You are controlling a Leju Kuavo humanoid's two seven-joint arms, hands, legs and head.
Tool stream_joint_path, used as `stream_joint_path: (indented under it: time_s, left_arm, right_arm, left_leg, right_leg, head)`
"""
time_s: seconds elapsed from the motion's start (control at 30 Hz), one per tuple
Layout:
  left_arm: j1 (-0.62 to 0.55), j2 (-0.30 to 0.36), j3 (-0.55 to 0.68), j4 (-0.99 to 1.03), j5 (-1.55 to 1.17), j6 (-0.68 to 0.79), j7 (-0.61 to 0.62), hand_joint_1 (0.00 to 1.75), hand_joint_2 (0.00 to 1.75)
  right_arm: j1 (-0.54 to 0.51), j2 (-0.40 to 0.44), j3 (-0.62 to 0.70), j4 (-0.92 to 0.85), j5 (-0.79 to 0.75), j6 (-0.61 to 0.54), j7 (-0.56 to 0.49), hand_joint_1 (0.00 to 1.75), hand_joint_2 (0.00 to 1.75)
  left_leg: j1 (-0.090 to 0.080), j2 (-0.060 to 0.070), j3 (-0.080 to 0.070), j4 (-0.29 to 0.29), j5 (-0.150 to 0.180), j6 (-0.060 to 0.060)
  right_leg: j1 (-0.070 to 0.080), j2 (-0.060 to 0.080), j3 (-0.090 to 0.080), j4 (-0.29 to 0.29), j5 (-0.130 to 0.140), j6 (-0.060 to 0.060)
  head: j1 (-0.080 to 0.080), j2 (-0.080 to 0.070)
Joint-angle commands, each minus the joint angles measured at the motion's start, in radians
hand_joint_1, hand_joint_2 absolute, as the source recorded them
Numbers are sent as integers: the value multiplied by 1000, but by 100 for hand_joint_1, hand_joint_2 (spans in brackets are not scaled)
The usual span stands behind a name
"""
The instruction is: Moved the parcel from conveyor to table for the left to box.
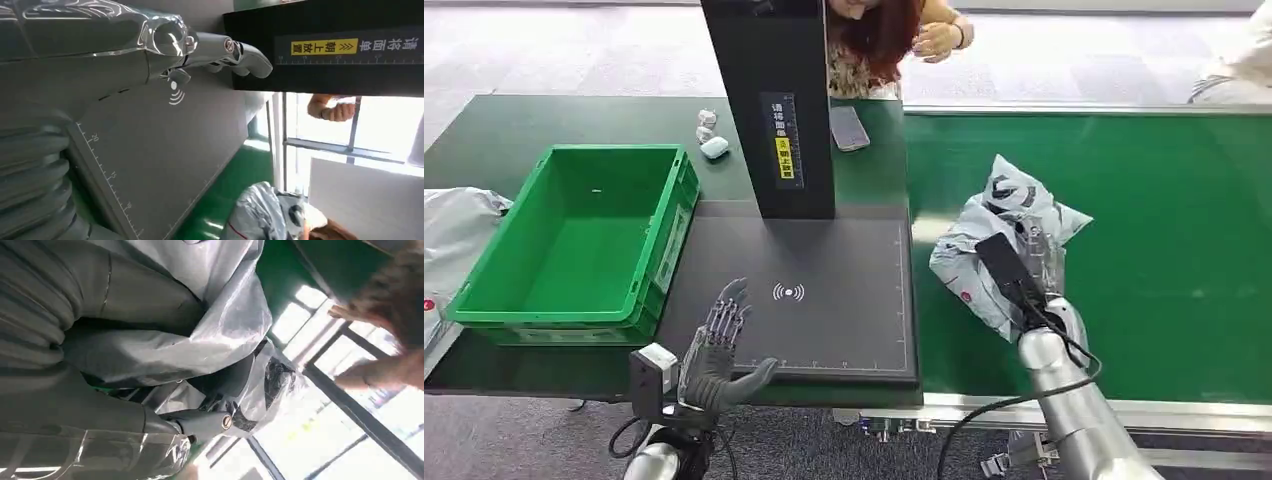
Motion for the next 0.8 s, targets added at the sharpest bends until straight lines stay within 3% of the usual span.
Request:
stream_joint_path:
  time_s: [0.03, 0.23, 0.33, 0.4, 0.47, 0.57, 0.8]
  left_arm:
    - [-17, 13, -9, 29, 3, 5, -9, 0, 175]
    - [-26, 11, -3, 40, 2, 13, -21, 0, 175]
    - [-34, -1, 14, 40, -9, 68, -56, 0, 175]
    - [-43, -14, 27, 23, -64, 241, -115, 0, 175]
    - [-44, -12, 28, -4, -40, 309, -137, 0, 175]
    - [-35, -13, 30, -41, -9, 342, -148, 0, 175]
    - [-34, -11, 11, -36, 18, 367, -166, 0, 175]
  right_arm:
    - [39, 55, -32, -265, -39, -65, -99, 175, 175]
    - [31, 52, 39, -303, -24, -48, -154, 175, 175]
    - [7, 56, 152, -308, 43, -22, -215, 175, 175]
    - [-31, 70, 316, -288, 169, 11, -216, 175, 175]
    - [-88, 94, 481, -216, 253, 70, -202, 175, 175]
    - [-189, 124, 682, -67, 261, 153, -189, 175, 175]
    - [-235, 184, 825, 130, 204, 277, -228, 175, 175]
  left_leg:
    - [0, 3, 1, 0, -1, -1]
    - [0, 4, 2, -1, -1, -1]
    - [0, 5, 1, 0, -1, -1]
    - [0, 9, 2, 0, -1, -2]
    - [0, 9, 0, 0, -1, -1]
    - [0, 16, 1, 0, -2, -3]
    - [2, 12, 4, -2, -1, -3]
  right_leg:
    - [0, 2, 0, 1, 0, -2]
    - [0, 3, 0, 0, 0, -2]
    - [0, 3, 0, 0, 0, -2]
    - [0, 7, -1, 1, 1, -2]
    - [0, 7, -2, 1, 1, -2]
    - [1, 15, -3, 2, 2, -3]
    - [2, 10, 0, 1, 0, -5]
  head:
    - [0, 0]
    - [0, 0]
    - [0, 0]
    - [0, 0]
    - [1, 0]
    - [0, 0]
    - [0, 0]
